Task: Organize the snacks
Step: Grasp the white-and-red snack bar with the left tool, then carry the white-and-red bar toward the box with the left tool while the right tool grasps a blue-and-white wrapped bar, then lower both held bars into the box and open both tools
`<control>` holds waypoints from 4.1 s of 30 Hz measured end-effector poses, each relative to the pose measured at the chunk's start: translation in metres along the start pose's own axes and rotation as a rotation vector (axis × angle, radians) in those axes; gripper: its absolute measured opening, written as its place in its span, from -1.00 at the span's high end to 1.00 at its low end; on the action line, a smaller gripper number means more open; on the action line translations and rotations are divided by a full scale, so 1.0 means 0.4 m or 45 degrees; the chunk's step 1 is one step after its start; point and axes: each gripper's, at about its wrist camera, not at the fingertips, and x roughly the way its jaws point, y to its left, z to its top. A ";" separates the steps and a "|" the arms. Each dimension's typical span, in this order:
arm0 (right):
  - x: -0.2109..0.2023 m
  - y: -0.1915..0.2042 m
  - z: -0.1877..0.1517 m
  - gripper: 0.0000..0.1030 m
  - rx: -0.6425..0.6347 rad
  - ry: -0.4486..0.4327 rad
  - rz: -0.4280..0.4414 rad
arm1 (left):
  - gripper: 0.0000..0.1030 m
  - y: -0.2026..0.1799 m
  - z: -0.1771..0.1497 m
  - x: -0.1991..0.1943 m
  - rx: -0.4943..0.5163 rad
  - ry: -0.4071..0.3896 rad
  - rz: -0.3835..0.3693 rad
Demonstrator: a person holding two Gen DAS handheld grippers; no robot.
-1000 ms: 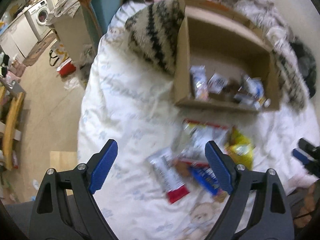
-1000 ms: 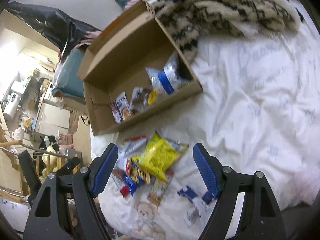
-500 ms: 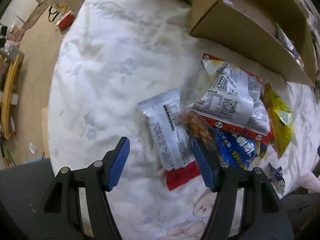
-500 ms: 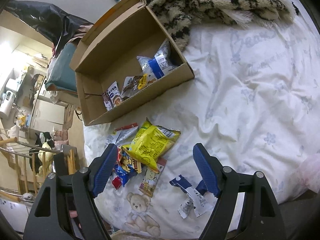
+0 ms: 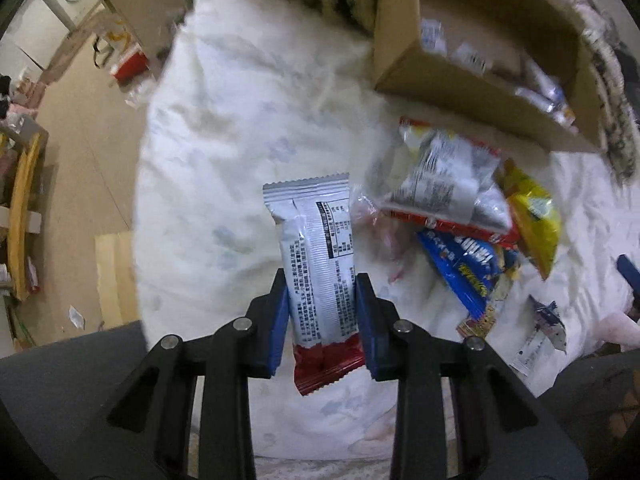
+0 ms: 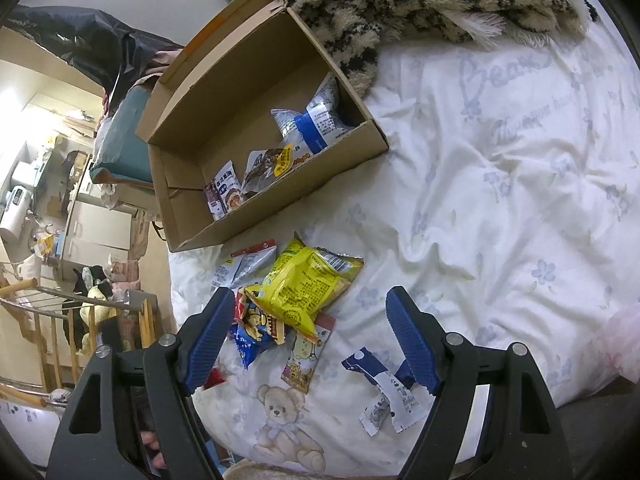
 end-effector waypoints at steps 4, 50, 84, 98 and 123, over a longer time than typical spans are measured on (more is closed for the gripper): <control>0.005 -0.005 -0.006 -0.56 0.009 0.029 -0.025 | 0.47 0.008 -0.005 -0.053 -0.010 -0.075 -0.066; 0.043 0.132 -0.068 0.64 -0.312 0.037 0.012 | 0.47 -0.082 0.016 -0.132 0.063 -0.310 -0.126; 0.304 0.149 0.288 0.63 -0.376 0.142 -0.195 | 0.46 -0.242 0.362 -0.056 0.205 -0.380 -0.094; 0.290 0.177 0.296 0.62 -0.402 0.106 -0.117 | 0.46 -0.251 0.373 -0.019 0.234 -0.368 -0.103; 0.191 0.182 0.290 -0.29 -0.307 0.017 0.031 | -0.70 -0.231 0.330 -0.094 0.192 -0.471 -0.129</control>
